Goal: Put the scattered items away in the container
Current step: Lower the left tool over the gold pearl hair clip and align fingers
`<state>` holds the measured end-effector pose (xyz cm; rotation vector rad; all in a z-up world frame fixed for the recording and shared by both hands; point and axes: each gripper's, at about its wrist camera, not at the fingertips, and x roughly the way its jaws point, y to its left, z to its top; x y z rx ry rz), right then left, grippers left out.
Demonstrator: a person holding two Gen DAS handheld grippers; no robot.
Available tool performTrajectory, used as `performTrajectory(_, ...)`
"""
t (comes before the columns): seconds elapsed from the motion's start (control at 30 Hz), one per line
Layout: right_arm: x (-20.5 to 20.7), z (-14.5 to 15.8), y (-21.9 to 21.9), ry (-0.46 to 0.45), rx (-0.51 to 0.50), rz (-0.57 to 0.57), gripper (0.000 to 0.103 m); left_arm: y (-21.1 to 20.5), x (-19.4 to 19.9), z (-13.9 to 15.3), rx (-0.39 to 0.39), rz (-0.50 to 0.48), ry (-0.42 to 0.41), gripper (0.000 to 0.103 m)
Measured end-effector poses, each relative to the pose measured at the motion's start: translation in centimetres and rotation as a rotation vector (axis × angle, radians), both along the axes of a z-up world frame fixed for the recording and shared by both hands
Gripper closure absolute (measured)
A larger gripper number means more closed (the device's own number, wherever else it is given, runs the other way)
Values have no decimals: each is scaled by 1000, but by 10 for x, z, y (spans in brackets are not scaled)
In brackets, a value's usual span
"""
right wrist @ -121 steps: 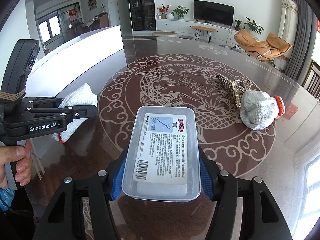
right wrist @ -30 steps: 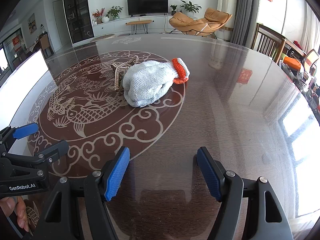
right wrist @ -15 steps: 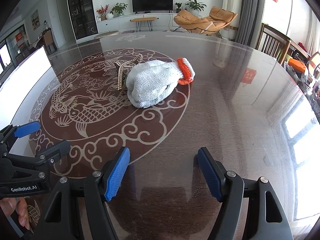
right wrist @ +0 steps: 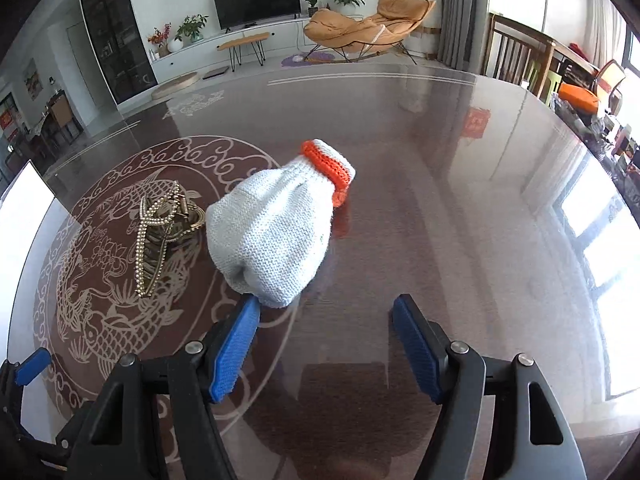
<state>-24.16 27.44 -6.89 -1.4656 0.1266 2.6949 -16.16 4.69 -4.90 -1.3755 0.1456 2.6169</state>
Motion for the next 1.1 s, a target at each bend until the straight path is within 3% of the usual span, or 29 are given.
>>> performTrajectory(0.13, 27, 2, 8, -14, 23, 70, 32, 3, -8, 1, 1, 52, -18, 0)
performTrajectory(0.23, 42, -1, 9, 32, 40, 81, 31, 20, -25, 2, -2, 82, -39, 0)
performTrajectory(0.37, 40, -3, 7, 61, 44, 56, 31, 57, -60, 4, -9, 50, -70, 0)
performTrajectory(0.53, 37, -4, 7, 79, 42, 69, 30, 77, -104, 4, -11, 129, -107, 0)
performTrajectory(0.8, 36, -5, 7, 79, 45, 64, 30, 93, -153, 2, -2, 227, -57, 0)
performTrajectory(0.93, 35, -4, 8, 79, 45, 65, 30, 85, -153, 1, 9, 190, -19, 0)
performTrajectory(1.0, 35, -4, 8, 79, 45, 65, 30, 72, -142, 2, 2, 152, 16, 22)
performTrajectory(1.1, 35, -5, 7, 79, 44, 65, 30, 45, -125, 5, -1, 80, 21, 28)
